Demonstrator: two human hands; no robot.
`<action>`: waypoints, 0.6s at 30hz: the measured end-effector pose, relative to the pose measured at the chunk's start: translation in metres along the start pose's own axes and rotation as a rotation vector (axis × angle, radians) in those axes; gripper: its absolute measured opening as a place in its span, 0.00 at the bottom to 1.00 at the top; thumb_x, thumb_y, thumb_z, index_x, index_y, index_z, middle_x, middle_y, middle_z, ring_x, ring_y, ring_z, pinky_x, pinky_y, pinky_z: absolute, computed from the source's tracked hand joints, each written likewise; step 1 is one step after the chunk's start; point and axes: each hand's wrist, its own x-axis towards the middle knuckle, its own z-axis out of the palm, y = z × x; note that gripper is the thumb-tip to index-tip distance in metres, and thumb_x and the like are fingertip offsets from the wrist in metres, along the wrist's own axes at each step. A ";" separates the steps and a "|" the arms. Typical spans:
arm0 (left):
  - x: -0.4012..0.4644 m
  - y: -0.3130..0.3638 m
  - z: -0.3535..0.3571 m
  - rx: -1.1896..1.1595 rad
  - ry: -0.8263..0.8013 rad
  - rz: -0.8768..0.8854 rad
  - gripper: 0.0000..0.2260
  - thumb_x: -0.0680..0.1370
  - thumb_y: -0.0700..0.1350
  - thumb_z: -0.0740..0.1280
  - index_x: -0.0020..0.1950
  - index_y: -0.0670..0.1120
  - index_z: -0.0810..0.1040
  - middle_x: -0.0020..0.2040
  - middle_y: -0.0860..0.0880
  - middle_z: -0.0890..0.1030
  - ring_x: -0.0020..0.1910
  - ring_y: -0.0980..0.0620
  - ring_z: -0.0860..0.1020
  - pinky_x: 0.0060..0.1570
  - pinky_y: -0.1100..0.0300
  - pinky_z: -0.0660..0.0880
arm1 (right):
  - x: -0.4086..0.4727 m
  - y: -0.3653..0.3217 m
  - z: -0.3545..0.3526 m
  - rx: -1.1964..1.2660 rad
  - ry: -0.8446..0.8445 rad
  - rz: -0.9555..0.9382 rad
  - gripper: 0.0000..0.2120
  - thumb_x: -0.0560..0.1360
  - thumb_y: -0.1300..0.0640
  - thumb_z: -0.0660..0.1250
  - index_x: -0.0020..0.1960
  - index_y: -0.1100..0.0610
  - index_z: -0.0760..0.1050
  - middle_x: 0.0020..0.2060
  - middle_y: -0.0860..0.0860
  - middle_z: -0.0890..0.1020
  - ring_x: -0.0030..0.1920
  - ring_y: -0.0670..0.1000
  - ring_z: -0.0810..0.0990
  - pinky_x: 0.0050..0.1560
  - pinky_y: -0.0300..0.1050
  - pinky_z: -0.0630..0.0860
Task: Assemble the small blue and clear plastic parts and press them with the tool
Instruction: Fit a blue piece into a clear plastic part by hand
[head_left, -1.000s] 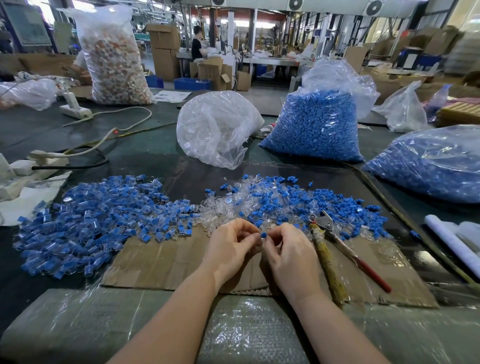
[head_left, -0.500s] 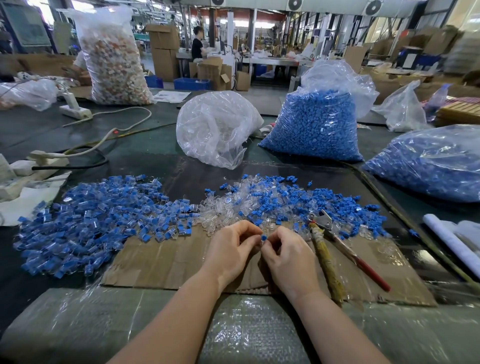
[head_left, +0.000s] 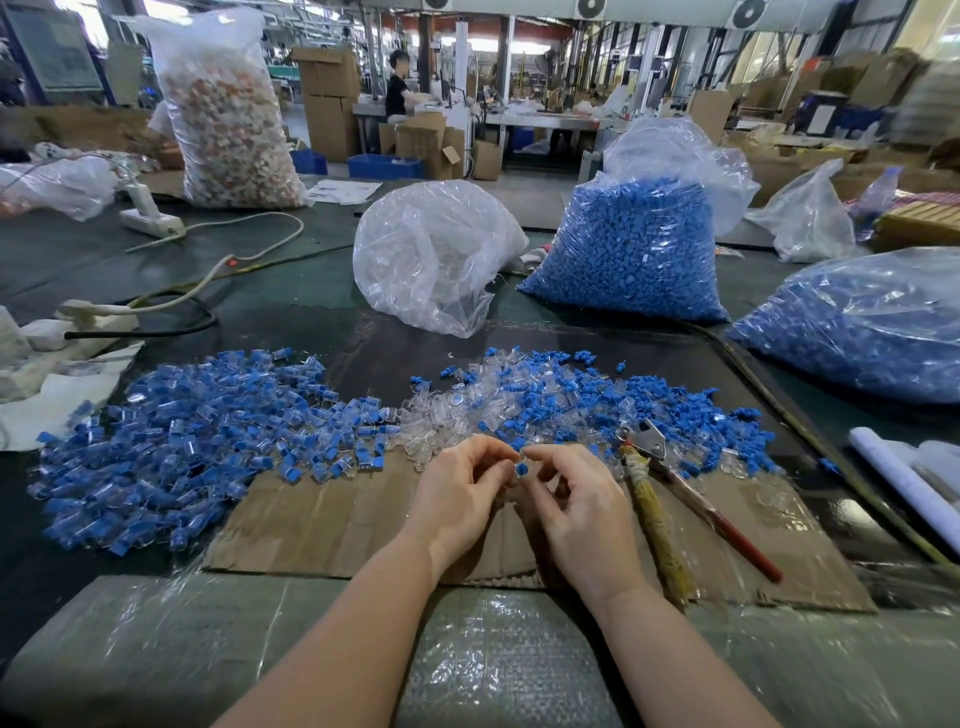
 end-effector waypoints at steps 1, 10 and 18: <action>0.000 0.000 0.000 0.006 0.001 0.001 0.07 0.77 0.36 0.64 0.46 0.47 0.78 0.40 0.50 0.81 0.37 0.61 0.78 0.39 0.70 0.75 | 0.000 0.000 0.000 0.008 -0.006 -0.017 0.10 0.73 0.61 0.69 0.54 0.53 0.79 0.45 0.45 0.78 0.47 0.46 0.75 0.51 0.44 0.74; -0.001 0.002 -0.001 0.050 0.009 -0.003 0.06 0.77 0.37 0.65 0.46 0.48 0.78 0.40 0.51 0.81 0.37 0.63 0.79 0.39 0.72 0.74 | 0.001 0.000 -0.001 0.001 -0.004 -0.044 0.09 0.73 0.61 0.70 0.53 0.55 0.81 0.44 0.45 0.79 0.46 0.45 0.75 0.49 0.45 0.75; 0.004 -0.001 0.000 0.080 0.030 -0.013 0.06 0.74 0.38 0.70 0.42 0.49 0.78 0.36 0.52 0.80 0.34 0.61 0.76 0.37 0.71 0.72 | 0.002 -0.001 -0.002 -0.028 -0.015 -0.047 0.10 0.73 0.61 0.71 0.54 0.56 0.80 0.44 0.46 0.78 0.48 0.47 0.75 0.51 0.44 0.74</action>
